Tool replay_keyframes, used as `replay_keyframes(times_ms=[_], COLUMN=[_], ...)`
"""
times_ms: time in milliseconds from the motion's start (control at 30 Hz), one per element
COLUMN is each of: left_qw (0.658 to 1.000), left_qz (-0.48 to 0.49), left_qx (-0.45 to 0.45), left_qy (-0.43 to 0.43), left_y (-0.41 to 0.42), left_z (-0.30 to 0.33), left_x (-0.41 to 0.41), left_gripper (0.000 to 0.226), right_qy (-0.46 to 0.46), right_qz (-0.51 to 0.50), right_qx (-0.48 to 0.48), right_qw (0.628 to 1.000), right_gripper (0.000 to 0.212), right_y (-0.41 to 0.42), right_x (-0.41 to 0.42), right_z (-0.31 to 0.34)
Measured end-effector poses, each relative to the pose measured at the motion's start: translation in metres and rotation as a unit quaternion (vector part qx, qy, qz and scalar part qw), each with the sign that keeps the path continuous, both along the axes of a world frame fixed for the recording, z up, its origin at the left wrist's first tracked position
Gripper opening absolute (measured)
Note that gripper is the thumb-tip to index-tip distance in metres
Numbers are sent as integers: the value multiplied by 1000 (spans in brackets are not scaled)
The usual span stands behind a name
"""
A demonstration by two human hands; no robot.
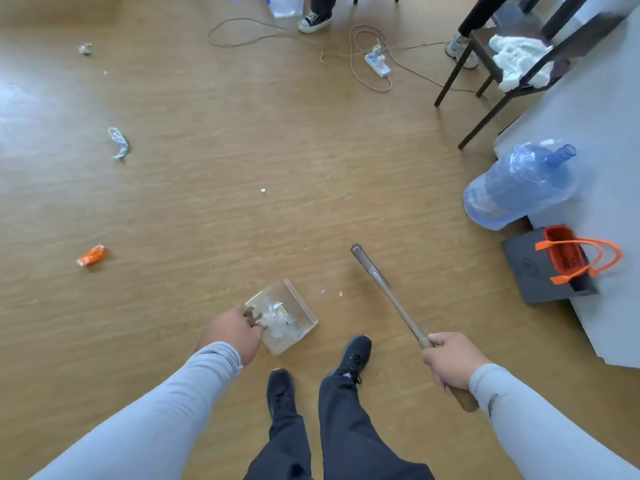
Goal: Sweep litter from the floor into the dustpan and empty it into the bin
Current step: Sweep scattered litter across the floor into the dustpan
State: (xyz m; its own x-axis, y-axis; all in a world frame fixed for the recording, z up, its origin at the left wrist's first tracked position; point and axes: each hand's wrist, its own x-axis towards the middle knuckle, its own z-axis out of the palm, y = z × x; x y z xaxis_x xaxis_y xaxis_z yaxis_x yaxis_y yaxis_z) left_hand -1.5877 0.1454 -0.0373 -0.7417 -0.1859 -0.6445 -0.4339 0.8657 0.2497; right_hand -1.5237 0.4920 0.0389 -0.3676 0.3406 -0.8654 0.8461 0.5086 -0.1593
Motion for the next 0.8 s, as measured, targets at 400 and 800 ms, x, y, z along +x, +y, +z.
replay_keyframes(times_ms=[400, 800], left_qw=[1000, 999], left_qz=[-31, -33], left_qx=[0, -12], left_qy=[4, 5], left_y=[21, 18], left_z=[-19, -13], left_x=[-9, -6], left_gripper=[34, 36], right_qy=[-84, -7], right_qz=[85, 36], right_qx=[-75, -54], right_qw=[990, 998], right_gripper=[45, 59], right_y=[-55, 21], right_x=[59, 22], right_z=[-55, -6])
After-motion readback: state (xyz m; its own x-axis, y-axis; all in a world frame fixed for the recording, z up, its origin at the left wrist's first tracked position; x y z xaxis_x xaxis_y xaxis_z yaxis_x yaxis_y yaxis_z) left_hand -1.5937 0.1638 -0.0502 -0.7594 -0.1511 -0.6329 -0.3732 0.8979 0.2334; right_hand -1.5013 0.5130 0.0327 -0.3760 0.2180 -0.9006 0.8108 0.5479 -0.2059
